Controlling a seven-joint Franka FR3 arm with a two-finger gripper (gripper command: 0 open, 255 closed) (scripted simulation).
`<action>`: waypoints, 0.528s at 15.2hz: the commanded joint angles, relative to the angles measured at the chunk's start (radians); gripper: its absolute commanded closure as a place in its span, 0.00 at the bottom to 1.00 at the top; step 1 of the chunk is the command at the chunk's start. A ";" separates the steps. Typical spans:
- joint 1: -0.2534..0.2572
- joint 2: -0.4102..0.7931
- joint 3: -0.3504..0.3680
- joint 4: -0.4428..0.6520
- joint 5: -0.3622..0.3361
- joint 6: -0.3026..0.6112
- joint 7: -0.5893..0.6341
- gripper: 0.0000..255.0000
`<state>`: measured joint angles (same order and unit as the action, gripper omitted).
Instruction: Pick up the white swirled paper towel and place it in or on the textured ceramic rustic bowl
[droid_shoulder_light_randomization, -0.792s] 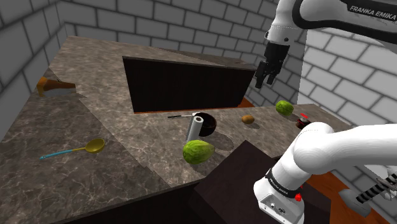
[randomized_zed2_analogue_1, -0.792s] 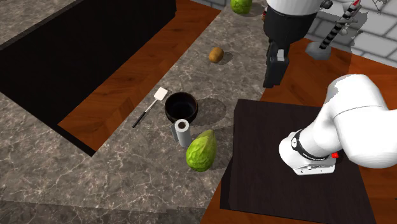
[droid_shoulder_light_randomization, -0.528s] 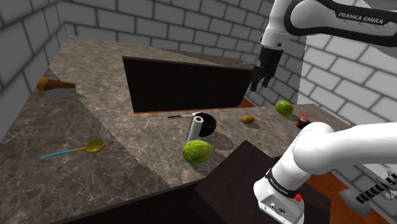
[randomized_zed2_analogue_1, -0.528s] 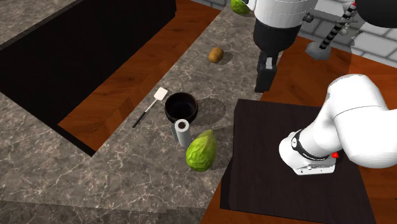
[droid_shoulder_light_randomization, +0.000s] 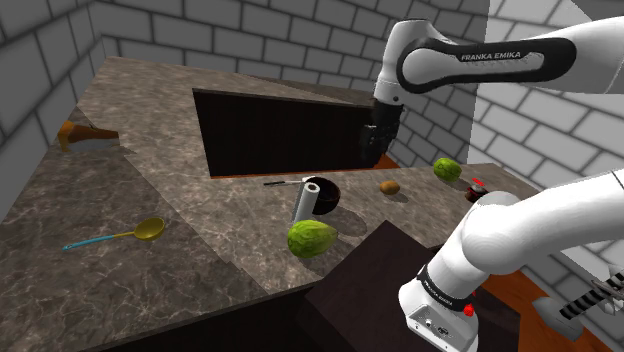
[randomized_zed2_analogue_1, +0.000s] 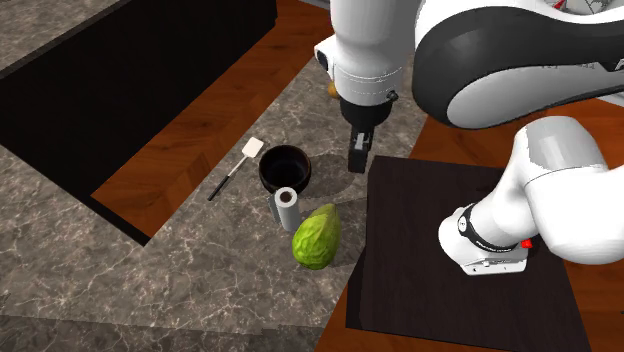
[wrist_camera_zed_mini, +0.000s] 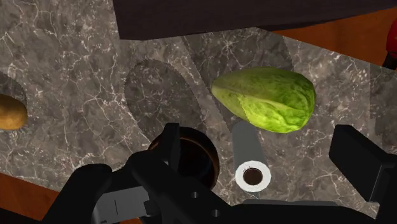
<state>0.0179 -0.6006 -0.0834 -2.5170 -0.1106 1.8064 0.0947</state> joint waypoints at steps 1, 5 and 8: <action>0.005 0.058 -0.001 -0.019 0.002 0.080 0.005 0.00; 0.014 0.198 -0.005 -0.020 0.005 0.224 0.009 0.00; 0.021 0.312 -0.006 -0.005 0.009 0.326 0.011 0.00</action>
<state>0.0343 -0.3379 -0.0912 -2.5297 -0.1044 2.0889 0.1019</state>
